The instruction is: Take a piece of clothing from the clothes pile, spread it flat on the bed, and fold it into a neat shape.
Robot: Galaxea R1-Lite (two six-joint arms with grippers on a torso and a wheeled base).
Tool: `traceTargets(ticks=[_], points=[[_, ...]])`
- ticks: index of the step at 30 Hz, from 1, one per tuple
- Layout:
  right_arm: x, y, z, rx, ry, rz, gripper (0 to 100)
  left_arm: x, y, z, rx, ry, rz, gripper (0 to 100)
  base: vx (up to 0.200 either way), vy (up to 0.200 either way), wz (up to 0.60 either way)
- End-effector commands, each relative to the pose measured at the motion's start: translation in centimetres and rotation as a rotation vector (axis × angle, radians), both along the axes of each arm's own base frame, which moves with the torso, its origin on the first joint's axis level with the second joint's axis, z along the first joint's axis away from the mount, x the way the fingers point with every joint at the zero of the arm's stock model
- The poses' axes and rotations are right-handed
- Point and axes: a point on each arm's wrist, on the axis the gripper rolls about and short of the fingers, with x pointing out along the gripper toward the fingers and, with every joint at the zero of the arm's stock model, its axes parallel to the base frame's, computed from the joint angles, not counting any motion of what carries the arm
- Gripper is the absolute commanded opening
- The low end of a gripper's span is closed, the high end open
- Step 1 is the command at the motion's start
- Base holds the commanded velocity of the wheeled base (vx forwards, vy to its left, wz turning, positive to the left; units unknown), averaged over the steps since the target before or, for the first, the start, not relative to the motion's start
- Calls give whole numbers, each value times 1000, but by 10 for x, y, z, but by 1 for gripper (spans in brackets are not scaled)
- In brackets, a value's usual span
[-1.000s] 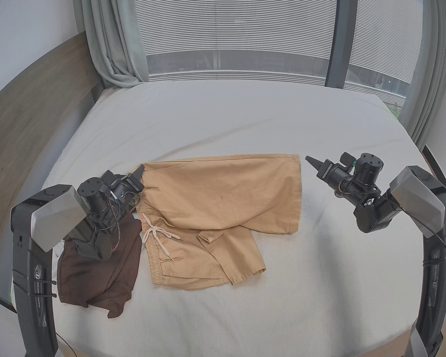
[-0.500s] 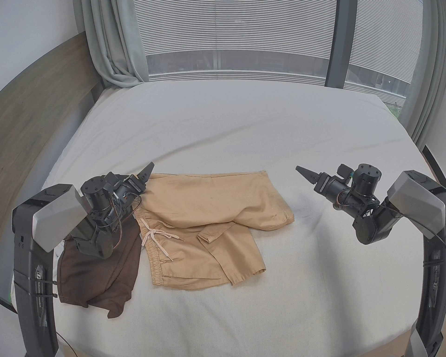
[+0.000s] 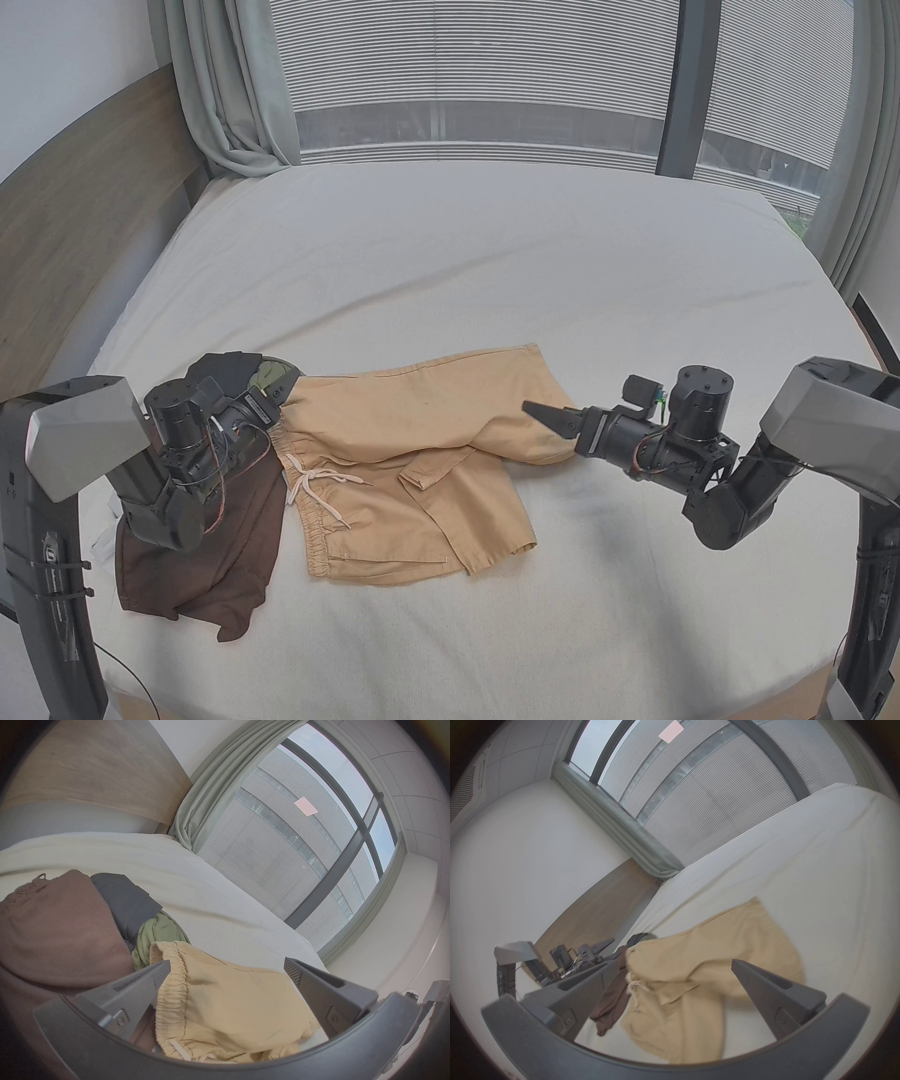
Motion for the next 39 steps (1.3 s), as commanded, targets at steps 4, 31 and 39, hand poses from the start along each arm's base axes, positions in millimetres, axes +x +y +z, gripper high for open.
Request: traceTargets(ticks=[4,31,39], points=[[-15,29,-3,-13,32,80,100,-28,8,21,5,-4,7,100,0,0,0],[-5,104,-54,-37,236,145,100,-61,5,-3,60,71,-81,100,0,0,0],[-4,125,-69,-22,303,144,100,-61,5,-3,58,70,-81,100,0,0,0]])
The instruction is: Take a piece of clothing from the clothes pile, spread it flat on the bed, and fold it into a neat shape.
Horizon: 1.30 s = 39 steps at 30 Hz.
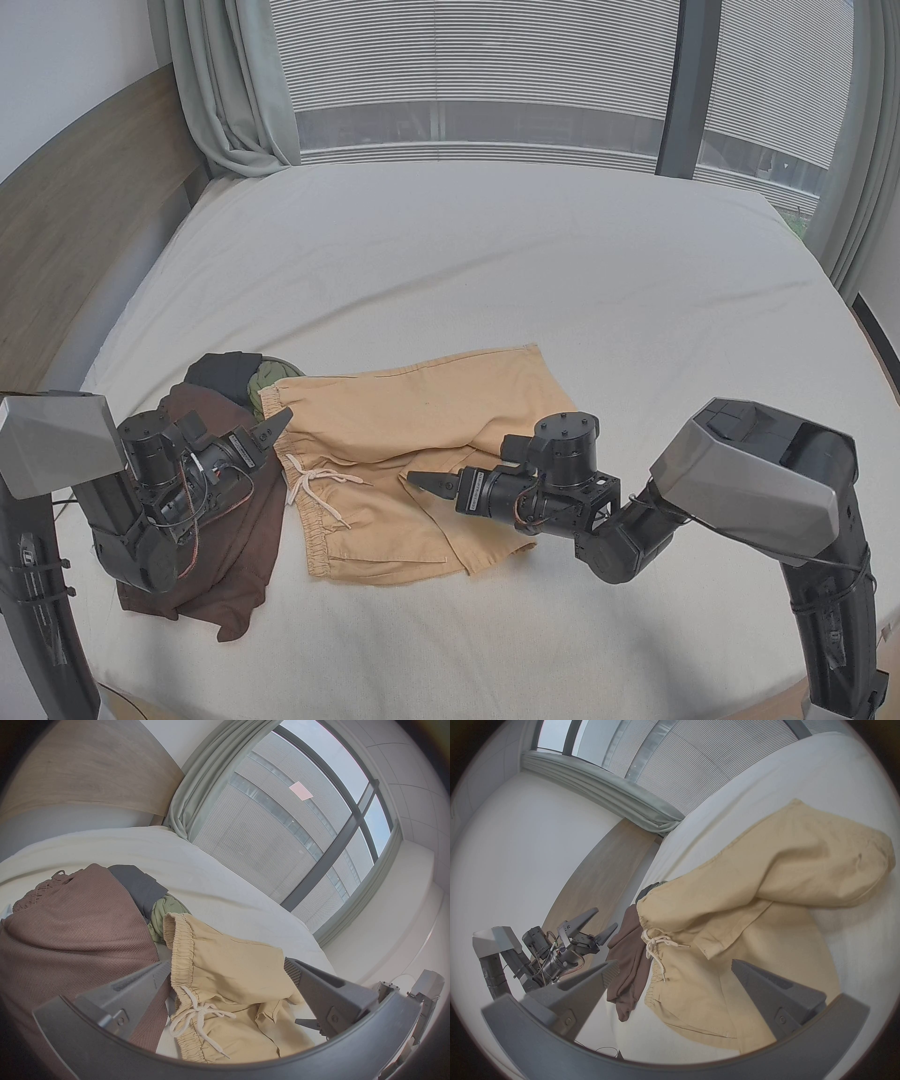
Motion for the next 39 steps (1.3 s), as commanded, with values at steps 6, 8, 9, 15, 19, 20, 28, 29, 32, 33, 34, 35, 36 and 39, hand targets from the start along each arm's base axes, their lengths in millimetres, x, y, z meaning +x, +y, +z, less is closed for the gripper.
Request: traceTargets(ticks=[6,8,9,15,19,20,28,29,32,33,34,35,36,39], points=[[9,15,-15,6,76,-8,100,1,0,-1,-2,3,1,100,0,0,0],[10,16,-15,7,82,-9,100,1,0,-1,-2,1,1,100,0,0,0],[10,16,-15,7,82,-9,100,1,0,-1,-2,1,1,100,0,0,0],[25,25,-17,-6,111,-50,100,0,0,-1,-2,3,1,100,0,0,0],[30,29,-20,-15,126,-54,100,-1,0,0,-2,1,-1,100,0,0,0],[31,30,-21,-14,133,-56,100,-1,0,1,-4,2,1,100,0,0,0],[35,33,-21,3,142,-63,100,-2,0,1,-4,3,-14,100,0,0,0],[35,33,-21,3,142,-63,100,-2,0,1,-4,3,-14,100,0,0,0],[35,38,-21,11,163,-63,100,-2,0,1,-4,1,-14,100,0,0,0],[36,39,-23,15,173,-67,100,-2,0,1,-4,1,-14,100,0,0,0],[36,39,-23,15,173,-67,100,-2,0,1,-4,1,-14,100,0,0,0],[37,41,-24,16,172,-78,100,-2,0,2,-4,0,-14,100,0,0,0],[38,41,-25,13,169,-85,100,-2,0,2,-4,-2,-14,100,0,0,0],[39,45,-30,14,167,-95,100,-2,0,2,-4,0,-14,100,0,0,0]])
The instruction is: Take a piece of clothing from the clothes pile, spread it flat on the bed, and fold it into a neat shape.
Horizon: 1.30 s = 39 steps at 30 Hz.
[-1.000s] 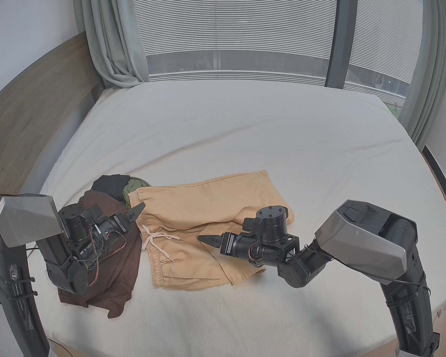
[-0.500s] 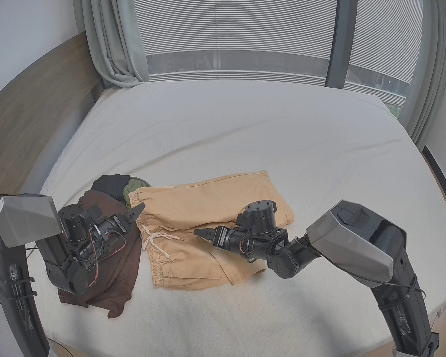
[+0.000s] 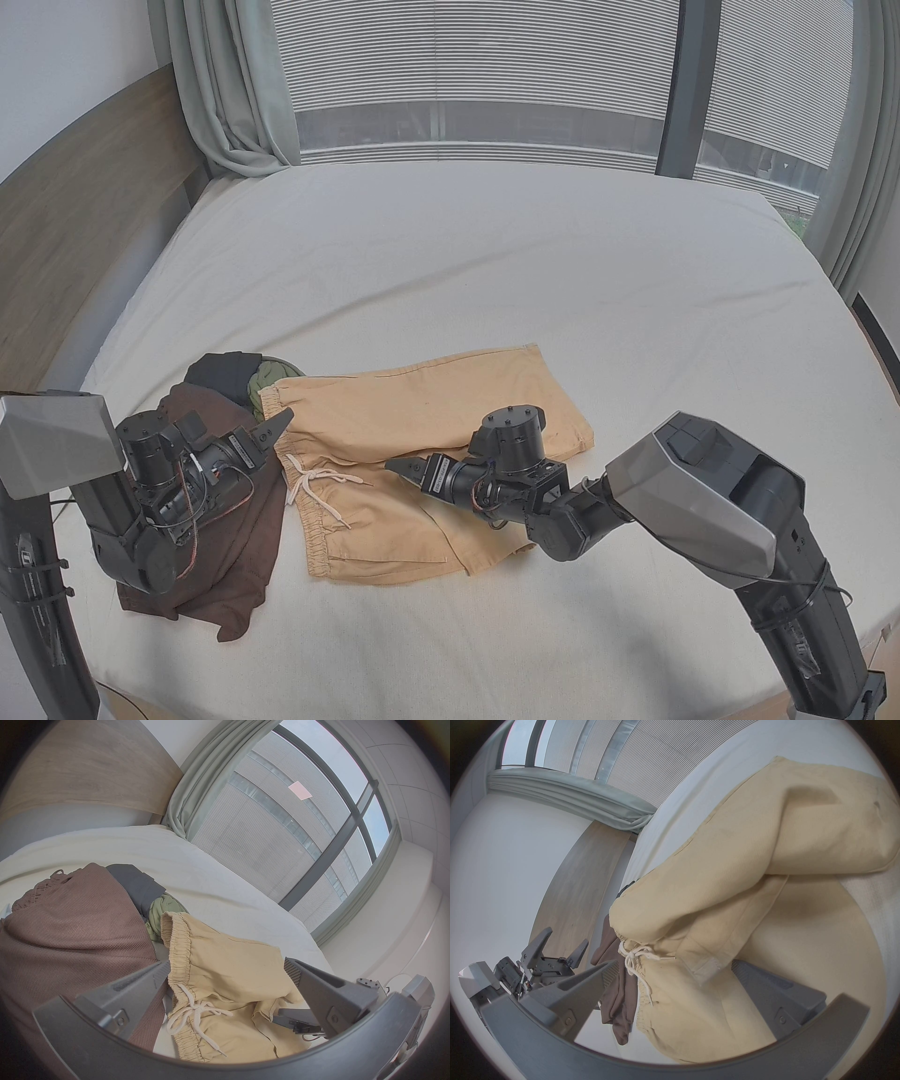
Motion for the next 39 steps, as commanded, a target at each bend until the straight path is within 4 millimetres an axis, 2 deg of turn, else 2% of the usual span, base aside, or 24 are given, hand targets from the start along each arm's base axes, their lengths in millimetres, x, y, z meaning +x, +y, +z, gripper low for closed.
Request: traceTargets(ticks=[1,2,15,18,20,22,23,24,30,37,39], points=[[1,5,-9,-3,5,0,100,0,0,0,0,-1,0,100,0,0,0],[3,5,-11,-3,4,-11,0,0,0,0,0,-1,0,100,0,0,0],[6,-4,-17,-8,25,-59,0,1,0,0,0,-1,0,100,0,0,0],[7,-17,0,-7,8,-107,0,1,0,-1,0,2,0,100,0,0,0],[7,-17,0,-7,8,-107,0,1,0,-1,0,2,0,100,0,0,0],[10,-51,22,1,-6,-166,0,1,-1,-2,2,3,-2,100,0,0,0],[10,-53,24,3,-8,-171,0,1,-1,-2,0,3,-2,100,0,0,0],[11,-65,27,2,-8,-192,0,1,-1,-2,2,1,-2,100,0,0,0],[11,-114,25,-20,27,-284,0,1,-2,-2,0,3,-5,100,0,0,0],[17,-153,20,-29,47,-364,0,1,-3,-2,0,3,-6,100,0,0,0],[19,-159,19,-27,50,-375,0,1,-3,-2,0,3,-6,100,0,0,0]])
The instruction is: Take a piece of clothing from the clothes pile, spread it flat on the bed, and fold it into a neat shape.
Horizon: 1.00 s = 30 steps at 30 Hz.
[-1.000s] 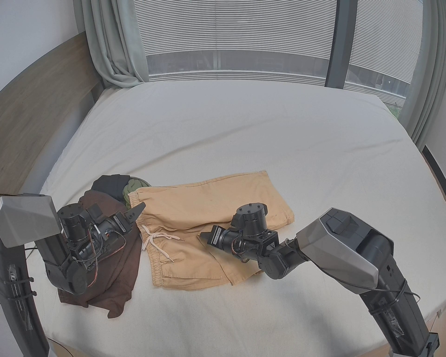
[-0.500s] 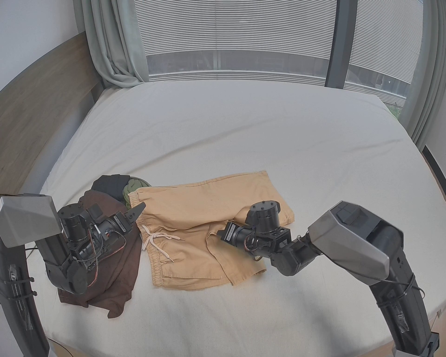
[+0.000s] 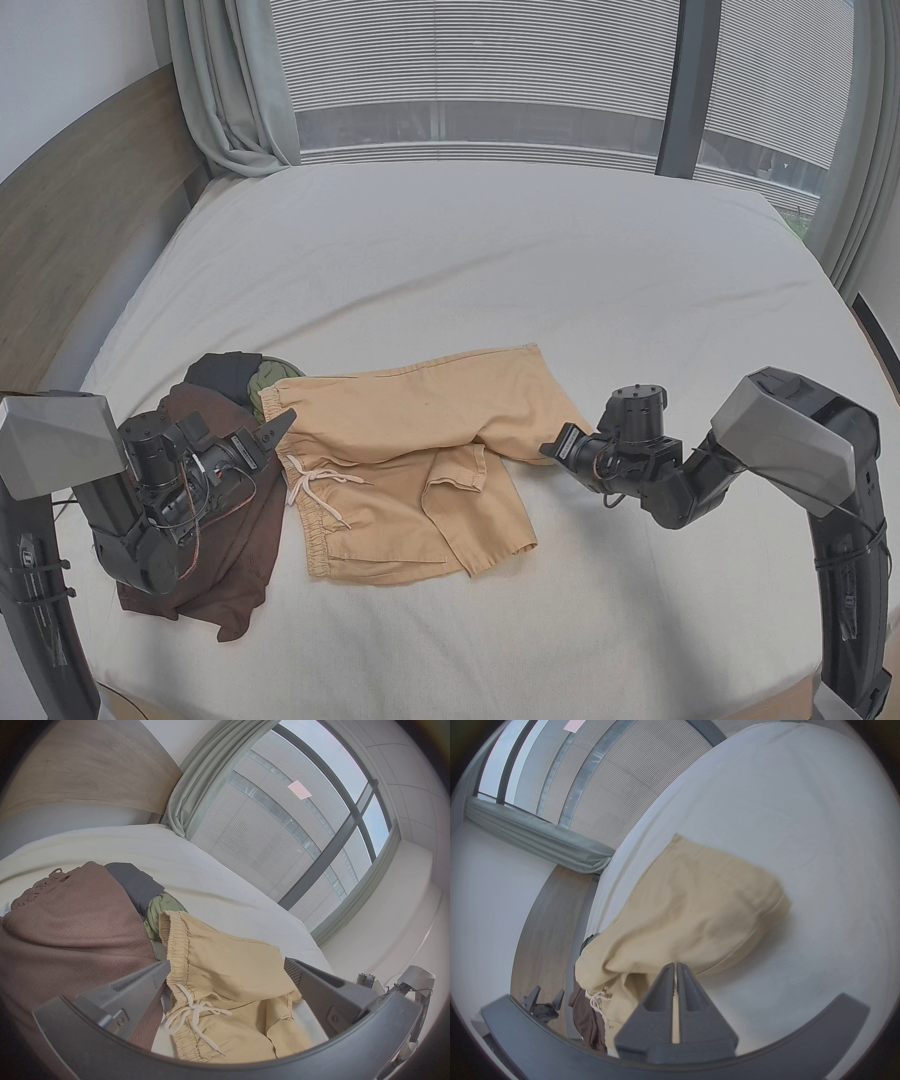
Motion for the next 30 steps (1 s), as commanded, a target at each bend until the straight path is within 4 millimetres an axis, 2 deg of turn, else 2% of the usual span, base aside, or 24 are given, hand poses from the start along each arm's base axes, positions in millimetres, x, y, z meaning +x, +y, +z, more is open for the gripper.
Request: traceTargets(ticks=[1,6,8,12,13,14,17,24,30], points=[[3,-21,5,2,0,-42,0,0,0,-1,0,1,0,100,0,0,0],[-7,-22,6,8,1,-28,0,0,-1,-1,0,1,-2,100,0,0,0],[-15,-15,7,15,-12,5,0,1,-1,-1,0,1,-2,100,0,0,0],[-34,19,14,31,-38,107,0,1,-1,-1,0,2,-2,100,0,0,0],[-34,19,14,31,-38,107,0,1,-1,-1,0,2,-2,100,0,0,0],[-41,33,18,36,-43,152,100,0,-1,-2,0,4,-2,100,0,0,0],[-39,50,21,50,-66,184,100,0,-1,-2,0,4,-2,100,0,0,0],[-27,71,6,31,-20,209,100,1,-1,-2,1,2,-2,100,0,0,0],[-25,88,-5,16,11,235,100,1,-1,-1,1,0,-2,100,0,0,0]])
